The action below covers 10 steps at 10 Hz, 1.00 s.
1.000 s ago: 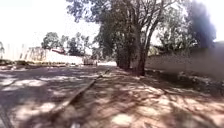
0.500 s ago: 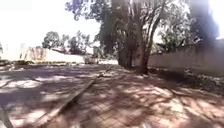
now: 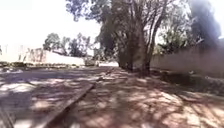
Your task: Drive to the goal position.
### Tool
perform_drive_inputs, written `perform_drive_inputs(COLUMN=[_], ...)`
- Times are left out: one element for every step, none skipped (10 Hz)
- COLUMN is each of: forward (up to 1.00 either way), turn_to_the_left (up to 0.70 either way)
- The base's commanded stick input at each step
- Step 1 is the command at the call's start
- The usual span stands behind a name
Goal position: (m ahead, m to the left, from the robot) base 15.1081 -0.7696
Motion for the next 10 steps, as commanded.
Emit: perform_drive_inputs(forward=[0.7, 0.7, 0.7, 0.7, 0.7, 0.7, 0.7, 0.7, 0.7, 0.7], turn_to_the_left=[0.0, 0.0, -0.02, -0.18, -0.35, -0.35, -0.35, -0.35, -0.35, -0.35])
